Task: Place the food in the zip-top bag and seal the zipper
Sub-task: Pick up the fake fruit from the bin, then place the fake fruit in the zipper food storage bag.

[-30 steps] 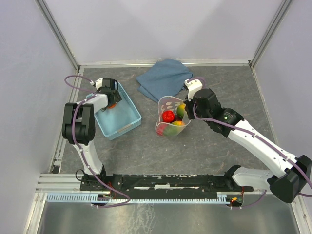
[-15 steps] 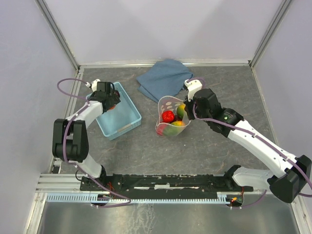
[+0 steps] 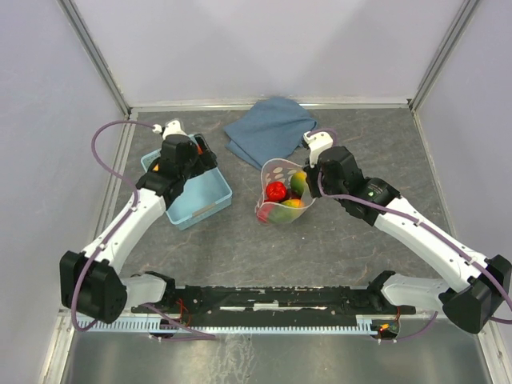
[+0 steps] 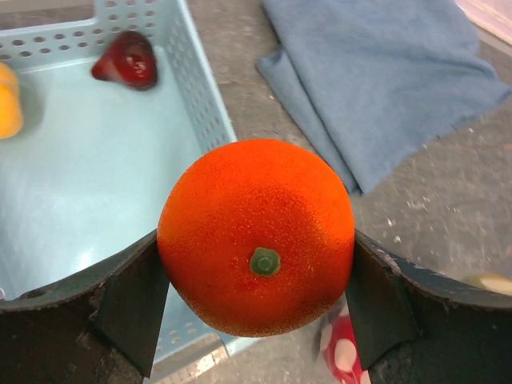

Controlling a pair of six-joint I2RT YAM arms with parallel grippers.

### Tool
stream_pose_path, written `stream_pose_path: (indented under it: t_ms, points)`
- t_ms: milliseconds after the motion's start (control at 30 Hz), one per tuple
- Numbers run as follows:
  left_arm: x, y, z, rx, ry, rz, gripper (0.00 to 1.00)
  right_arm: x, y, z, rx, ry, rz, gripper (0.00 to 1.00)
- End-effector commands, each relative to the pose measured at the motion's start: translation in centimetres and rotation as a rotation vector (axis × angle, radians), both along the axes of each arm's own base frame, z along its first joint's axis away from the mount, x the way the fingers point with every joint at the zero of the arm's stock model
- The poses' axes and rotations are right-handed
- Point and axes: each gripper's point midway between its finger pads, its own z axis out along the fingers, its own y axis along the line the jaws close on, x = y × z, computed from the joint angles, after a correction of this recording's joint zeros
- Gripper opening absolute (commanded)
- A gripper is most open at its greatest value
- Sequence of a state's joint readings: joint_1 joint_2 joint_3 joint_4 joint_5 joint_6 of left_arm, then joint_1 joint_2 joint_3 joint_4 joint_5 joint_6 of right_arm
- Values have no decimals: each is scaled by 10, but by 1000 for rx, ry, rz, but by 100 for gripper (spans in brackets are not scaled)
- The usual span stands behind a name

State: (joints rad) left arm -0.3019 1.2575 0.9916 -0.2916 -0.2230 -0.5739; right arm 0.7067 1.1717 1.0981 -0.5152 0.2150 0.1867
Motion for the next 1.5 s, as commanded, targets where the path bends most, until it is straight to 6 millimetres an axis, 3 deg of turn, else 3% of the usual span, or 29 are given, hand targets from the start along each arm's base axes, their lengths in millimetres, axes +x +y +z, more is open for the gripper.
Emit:
stream_pose_path:
  t_ms: [0,167,533,833,1033,1467]
  points:
    - [-18,-29,25,47,-51,-157,70,2,-5,25,34,-50,-32,2]
    - [-43,-74,51,62,-96,-339,70,3,-8,25,26,-50,-47,2]
    - [-103,-151,132,-95,-290,-669,69,4,-2,25,44,-42,-40,2]
    - [-138,-213,155,-168,-335,-887,69,4,-2,23,48,-36,-40,2]
    - [-133,-242,141,-159,-298,-912,70,3,-2,26,65,-44,-44,2]
    - [-106,-242,71,15,-107,-775,77,0,-2,25,87,-45,-41,2]
